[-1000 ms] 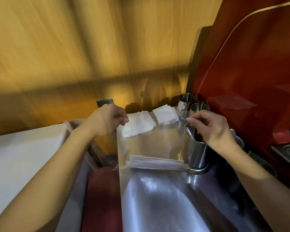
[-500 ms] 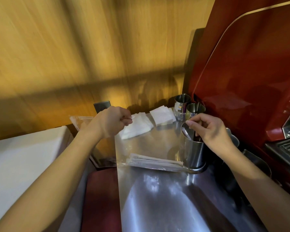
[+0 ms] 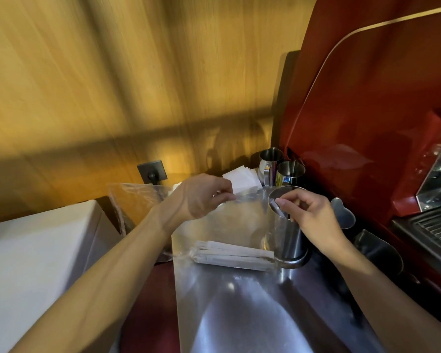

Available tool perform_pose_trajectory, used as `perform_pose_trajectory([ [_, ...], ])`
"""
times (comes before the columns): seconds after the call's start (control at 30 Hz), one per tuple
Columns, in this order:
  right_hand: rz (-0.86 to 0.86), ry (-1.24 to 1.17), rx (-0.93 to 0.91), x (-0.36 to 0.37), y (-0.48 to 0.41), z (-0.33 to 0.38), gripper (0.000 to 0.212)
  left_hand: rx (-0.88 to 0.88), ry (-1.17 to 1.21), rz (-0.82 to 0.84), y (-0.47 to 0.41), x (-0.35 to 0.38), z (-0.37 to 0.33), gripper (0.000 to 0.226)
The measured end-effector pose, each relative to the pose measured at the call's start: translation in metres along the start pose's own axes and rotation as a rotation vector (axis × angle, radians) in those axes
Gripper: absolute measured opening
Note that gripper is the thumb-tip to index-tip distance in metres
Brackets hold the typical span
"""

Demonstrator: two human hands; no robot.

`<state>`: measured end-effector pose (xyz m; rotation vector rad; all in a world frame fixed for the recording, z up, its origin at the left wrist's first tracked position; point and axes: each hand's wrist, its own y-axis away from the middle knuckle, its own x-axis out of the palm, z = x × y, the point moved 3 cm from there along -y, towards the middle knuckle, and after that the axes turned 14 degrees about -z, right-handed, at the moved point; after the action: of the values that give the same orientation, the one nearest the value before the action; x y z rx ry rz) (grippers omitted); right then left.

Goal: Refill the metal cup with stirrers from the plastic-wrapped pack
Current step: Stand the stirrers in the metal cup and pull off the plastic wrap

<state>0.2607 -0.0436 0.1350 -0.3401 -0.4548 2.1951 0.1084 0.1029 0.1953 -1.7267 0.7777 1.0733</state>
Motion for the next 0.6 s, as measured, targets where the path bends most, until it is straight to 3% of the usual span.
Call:
perform_pose_trajectory([
  [0.23, -0.014, 0.001, 0.082, -0.008, 0.010, -0.017, 0.007, 0.033, 0.035, -0.062, -0.016, -0.018, -0.003, 0.024],
  [0.6, -0.087, -0.088, 0.100, -0.022, 0.018, -0.014, 0.013, 0.026, 0.170, -0.194, -0.058, -0.109, -0.023, 0.022],
])
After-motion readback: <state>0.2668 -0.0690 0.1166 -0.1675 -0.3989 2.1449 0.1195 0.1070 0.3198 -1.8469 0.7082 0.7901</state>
